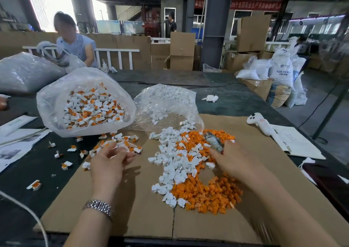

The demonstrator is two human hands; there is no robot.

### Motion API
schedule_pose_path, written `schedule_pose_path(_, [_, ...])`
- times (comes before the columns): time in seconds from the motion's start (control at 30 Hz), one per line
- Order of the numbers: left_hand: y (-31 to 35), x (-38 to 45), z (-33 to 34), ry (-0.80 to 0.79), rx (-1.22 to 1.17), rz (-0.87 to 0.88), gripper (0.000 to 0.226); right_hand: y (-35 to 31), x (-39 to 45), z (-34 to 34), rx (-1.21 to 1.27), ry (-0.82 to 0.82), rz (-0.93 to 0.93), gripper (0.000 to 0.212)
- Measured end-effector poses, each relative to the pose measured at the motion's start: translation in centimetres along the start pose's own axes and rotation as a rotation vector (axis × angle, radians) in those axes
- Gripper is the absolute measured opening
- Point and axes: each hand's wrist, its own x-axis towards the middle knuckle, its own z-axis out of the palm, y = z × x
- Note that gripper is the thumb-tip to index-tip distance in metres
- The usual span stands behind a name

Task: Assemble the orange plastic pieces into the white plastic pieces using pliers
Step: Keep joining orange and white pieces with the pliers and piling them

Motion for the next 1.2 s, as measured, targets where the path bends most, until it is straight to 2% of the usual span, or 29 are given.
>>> schedule_pose_path(0.07, [-0.9, 0.0, 0.0, 0.062, 0.272, 0.156, 0.041, 1.0, 0.6, 0.7, -0.085, 0.006, 0.04, 0.053])
schedule_pose_path(0.1, [-1.3, -0.1, 0.3, 0.04, 0.376, 0.236, 0.037, 1.3, 0.8, 1.1, -0.129, 0.011, 0.05, 0.056])
schedule_pose_path(0.17, [-2.1, -0.2, 1.4, -0.108, 0.548, 0.352, 0.031, 1.6, 0.9, 1.9, -0.205, 0.018, 0.065, 0.058])
schedule_pose_path(0.27, [-2.7, 0.1, 3.1, -0.287, 0.847, 0.448, 0.036, 1.8, 1.0, 2.8, -0.265, 0.021, 0.072, 0.06])
schedule_pose_path(0.37, [-3.0, 0.6, 4.3, -0.336, 0.986, 0.519, 0.026, 2.0, 1.1, 3.6, -0.324, 0.028, 0.058, 0.064])
schedule_pose_path(0.47, [-3.5, 0.8, 4.7, -0.292, 1.013, 0.568, 0.013, 2.1, 1.3, 4.1, -0.361, 0.024, 0.03, 0.064])
schedule_pose_path(0.6, [-3.3, 0.6, 4.2, -0.199, 0.861, 0.499, 0.014, 2.1, 2.1, 4.1, -0.344, -0.01, 0.006, 0.071])
schedule_pose_path(0.73, [-2.5, -0.3, 3.5, -0.209, 0.501, 0.277, 0.012, 2.0, 2.2, 3.1, -0.194, -0.124, 0.028, 0.078])
schedule_pose_path(0.8, [-2.2, -0.9, 3.1, -0.246, 0.271, 0.136, 0.01, 2.1, 1.8, 2.1, -0.127, -0.087, -0.007, 0.068])
schedule_pose_path(0.87, [-1.9, -1.2, 2.8, -0.294, 0.105, 0.013, 0.011, 2.2, 1.1, 1.0, -0.12, 0.007, -0.115, 0.04])
schedule_pose_path(0.93, [-1.5, -1.4, 2.5, -0.344, -0.024, -0.095, 0.011, 2.0, 0.3, 0.1, -0.045, -0.034, -0.216, 0.011])
schedule_pose_path(1.03, [-1.2, -1.8, 2.7, -0.403, -0.223, -0.224, 0.014, 1.2, -0.6, -0.3, -0.116, -0.197, -0.323, 0.012])
schedule_pose_path(1.1, [-1.0, -2.2, 3.0, -0.428, -0.366, -0.325, 0.02, 0.7, -0.9, 0.1, -0.19, -0.218, -0.348, 0.014])
schedule_pose_path(1.2, [-1.0, -2.6, 3.3, -0.506, -0.447, -0.394, 0.039, 0.4, -0.9, 1.1, -0.27, -0.199, -0.354, 0.016])
